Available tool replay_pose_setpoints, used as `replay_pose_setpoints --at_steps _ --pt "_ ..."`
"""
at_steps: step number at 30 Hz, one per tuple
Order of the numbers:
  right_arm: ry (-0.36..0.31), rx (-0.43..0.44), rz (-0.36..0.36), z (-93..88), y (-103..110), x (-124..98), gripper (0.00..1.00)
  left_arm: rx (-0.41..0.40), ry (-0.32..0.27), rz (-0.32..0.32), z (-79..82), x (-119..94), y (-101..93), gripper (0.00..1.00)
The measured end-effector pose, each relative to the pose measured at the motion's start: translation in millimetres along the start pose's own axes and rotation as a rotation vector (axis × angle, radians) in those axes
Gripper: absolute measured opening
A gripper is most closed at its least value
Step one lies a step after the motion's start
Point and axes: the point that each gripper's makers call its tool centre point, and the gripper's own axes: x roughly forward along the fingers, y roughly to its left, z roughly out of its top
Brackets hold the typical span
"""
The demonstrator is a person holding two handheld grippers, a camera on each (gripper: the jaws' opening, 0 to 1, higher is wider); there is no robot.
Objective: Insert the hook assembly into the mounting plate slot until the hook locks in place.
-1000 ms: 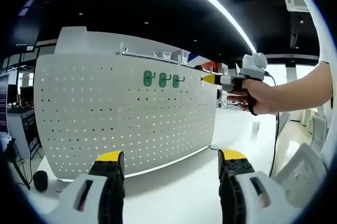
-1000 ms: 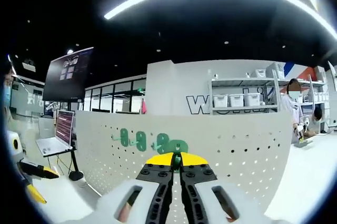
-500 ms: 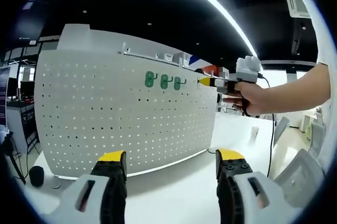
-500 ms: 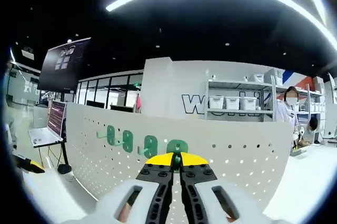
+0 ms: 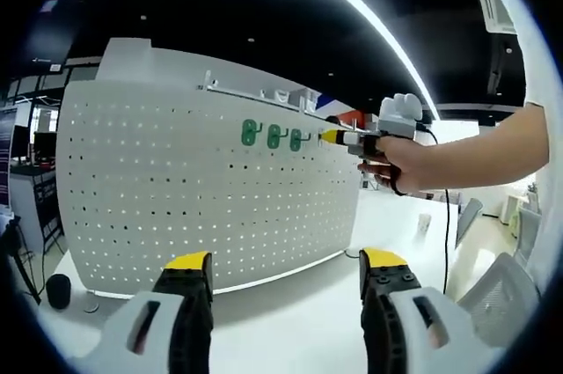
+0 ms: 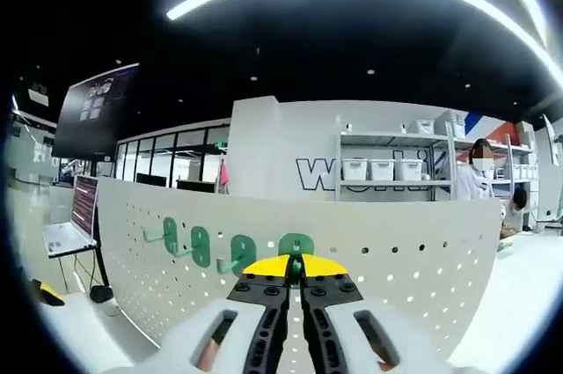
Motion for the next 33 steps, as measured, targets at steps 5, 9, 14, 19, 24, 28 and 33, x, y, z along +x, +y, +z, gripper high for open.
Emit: replay_pose_setpoints --at_steps 5,9,14,19,24,28,33 --pt "0.000 0.004 -0.002 -1.3 -0.7 3.9 0.01 -0.005 0.008 0.005 -2.0 -2.2 3.1 0.68" --pt "0.005 0.009 0.003 -3.4 0.5 5.8 0.01 -0.001 0.016 0.007 -2.1 -2.1 5.8 0.67" --pt "0.014 0.012 0.002 -7.9 -0.5 9.5 0.01 0.000 0.017 0.020 0.7 -4.6 10.3 0.66" --pt "0.021 0.026 -0.005 -11.4 -3.2 11.6 0.01 0.001 0.020 0.026 -0.1 -8.0 12.3 0.64" --pt "0.018 0.008 -0.007 -10.0 -2.0 12.3 0.01 -0.004 0.016 0.040 1.1 -9.4 15.0 0.63" --pt "0.014 0.025 -0.017 -10.9 -1.7 13.0 0.01 -0.009 0.019 0.038 -0.3 -10.3 13.6 0.63" --pt "0.017 -0.019 -0.053 -11.0 -0.3 13.5 0.01 -0.014 0.018 0.052 -2.5 -13.9 18.2 0.60"
